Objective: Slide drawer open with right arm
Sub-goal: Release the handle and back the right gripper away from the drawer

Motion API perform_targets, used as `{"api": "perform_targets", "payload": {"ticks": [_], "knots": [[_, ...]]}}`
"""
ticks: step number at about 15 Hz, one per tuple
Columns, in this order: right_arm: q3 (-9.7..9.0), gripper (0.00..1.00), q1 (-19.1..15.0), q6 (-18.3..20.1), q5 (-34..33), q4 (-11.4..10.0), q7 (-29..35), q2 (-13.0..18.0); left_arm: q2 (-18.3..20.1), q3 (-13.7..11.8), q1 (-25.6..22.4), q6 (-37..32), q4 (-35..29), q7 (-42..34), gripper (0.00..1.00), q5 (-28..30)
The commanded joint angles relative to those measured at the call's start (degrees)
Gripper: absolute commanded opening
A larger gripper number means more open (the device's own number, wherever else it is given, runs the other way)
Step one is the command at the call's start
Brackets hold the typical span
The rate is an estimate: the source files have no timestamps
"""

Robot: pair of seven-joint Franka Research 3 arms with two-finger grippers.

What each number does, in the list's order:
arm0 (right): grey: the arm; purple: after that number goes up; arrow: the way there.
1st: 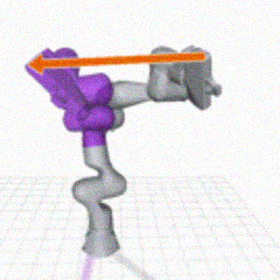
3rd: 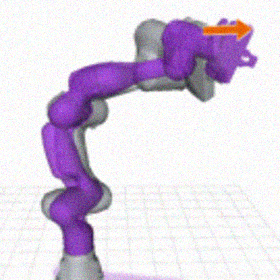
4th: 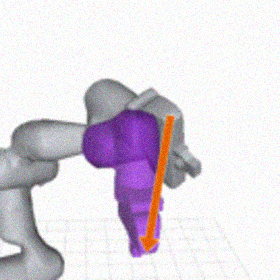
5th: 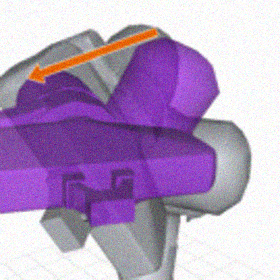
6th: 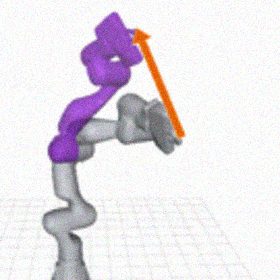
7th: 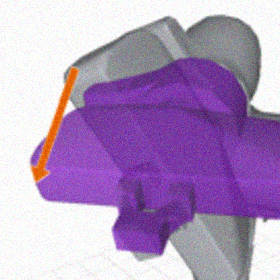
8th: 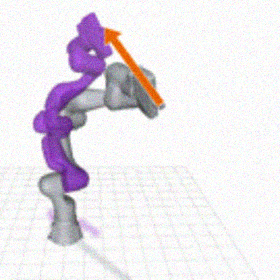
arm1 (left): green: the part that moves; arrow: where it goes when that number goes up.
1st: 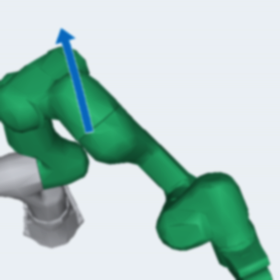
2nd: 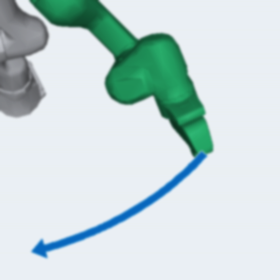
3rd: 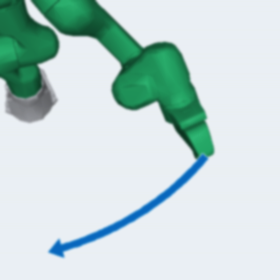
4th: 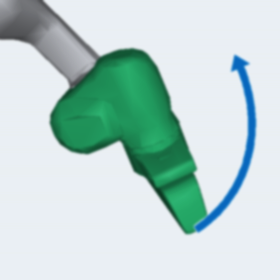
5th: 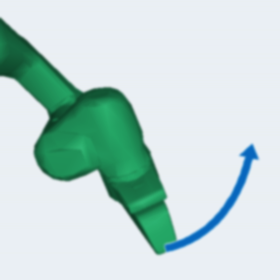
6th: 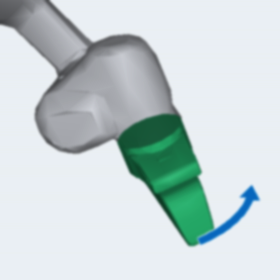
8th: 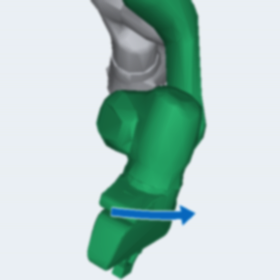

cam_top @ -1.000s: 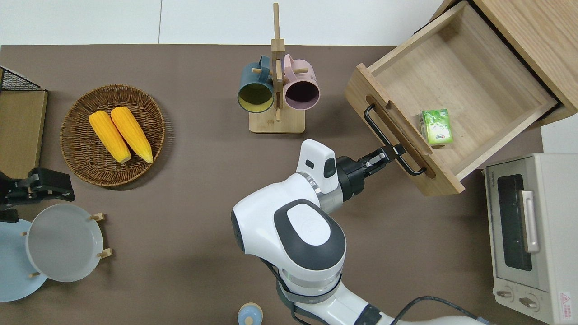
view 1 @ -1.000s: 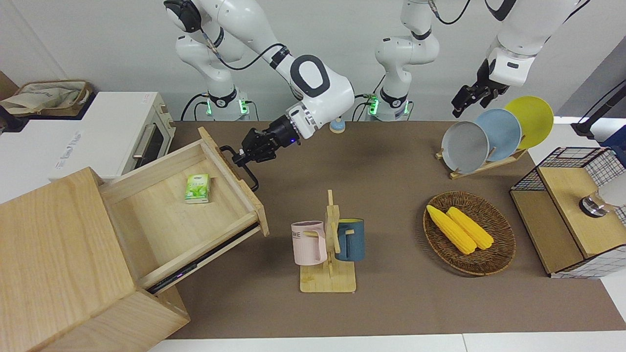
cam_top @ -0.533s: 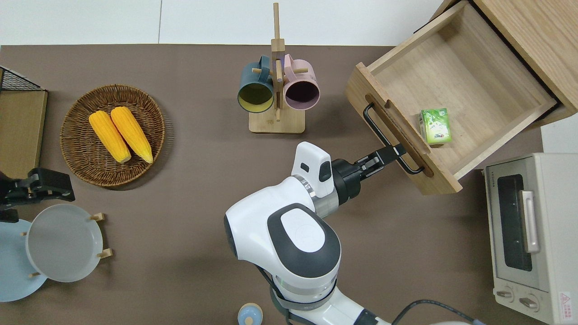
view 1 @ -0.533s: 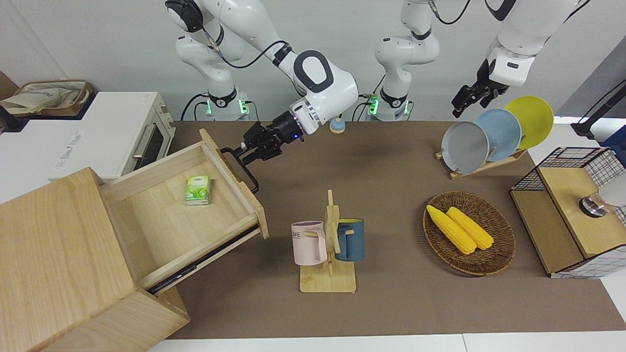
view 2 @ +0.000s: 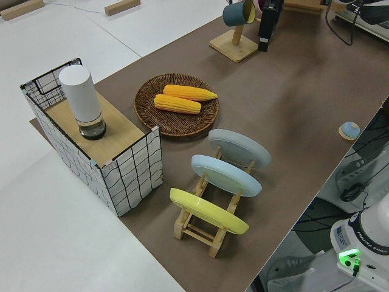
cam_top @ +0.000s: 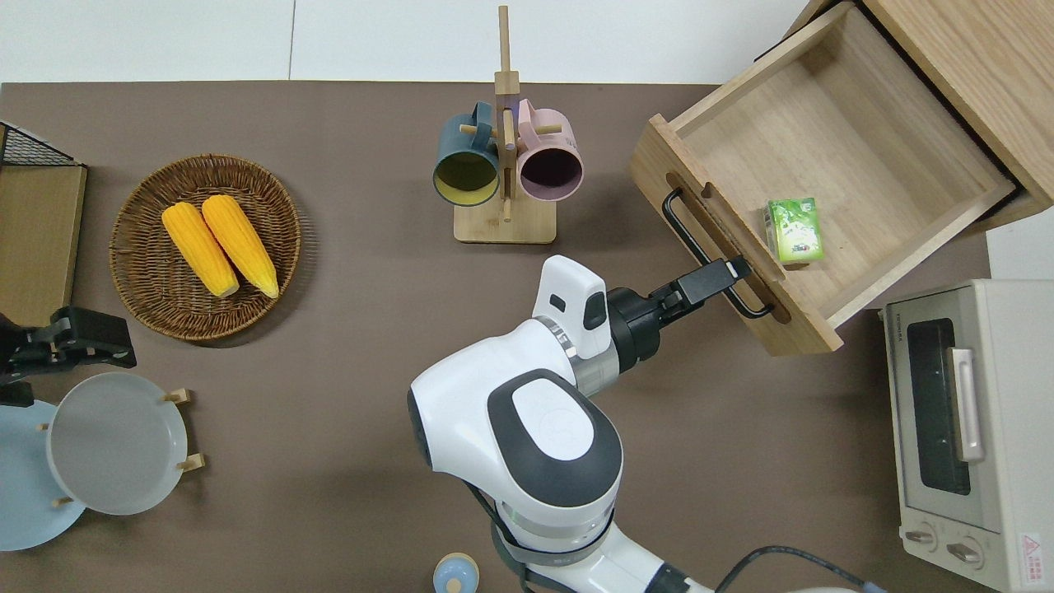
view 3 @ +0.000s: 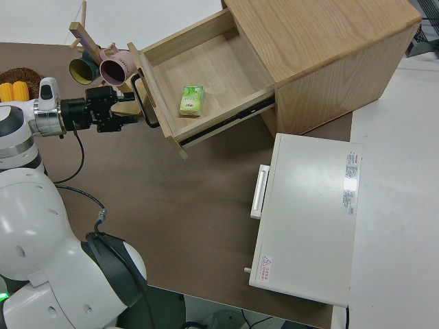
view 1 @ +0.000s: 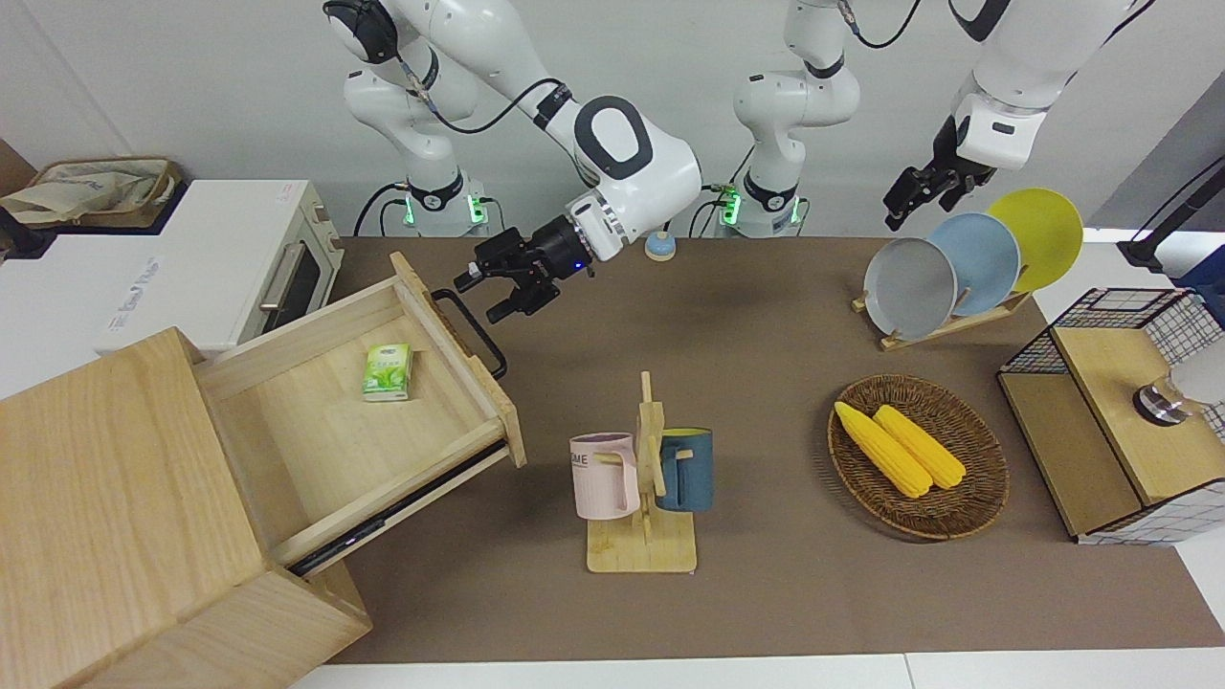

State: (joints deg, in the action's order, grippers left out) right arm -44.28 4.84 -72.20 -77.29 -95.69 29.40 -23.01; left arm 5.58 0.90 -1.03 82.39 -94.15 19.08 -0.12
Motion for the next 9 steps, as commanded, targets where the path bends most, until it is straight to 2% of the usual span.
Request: {"api": "perform_targets", "payload": {"ticks": [1,6,9], "knots": [[-0.45,0.987,0.60,1.62,-0.05,0.41,0.05,-0.02,0.49,-0.29,0.24,-0.12,0.02,-0.63,0.99,0.21],[-0.80,0.987,1.48,2.85,0.74,0.41,-0.13,0.24,0.49,-0.29,0.24,-0.12,0.02,-0.63,0.99,0.21],[-2.21,0.985,1.92,4.08,2.58,0.41,0.13,0.24,0.49,-0.29,0.24,-0.12,0.02,-0.63,0.99,0.21]]}}
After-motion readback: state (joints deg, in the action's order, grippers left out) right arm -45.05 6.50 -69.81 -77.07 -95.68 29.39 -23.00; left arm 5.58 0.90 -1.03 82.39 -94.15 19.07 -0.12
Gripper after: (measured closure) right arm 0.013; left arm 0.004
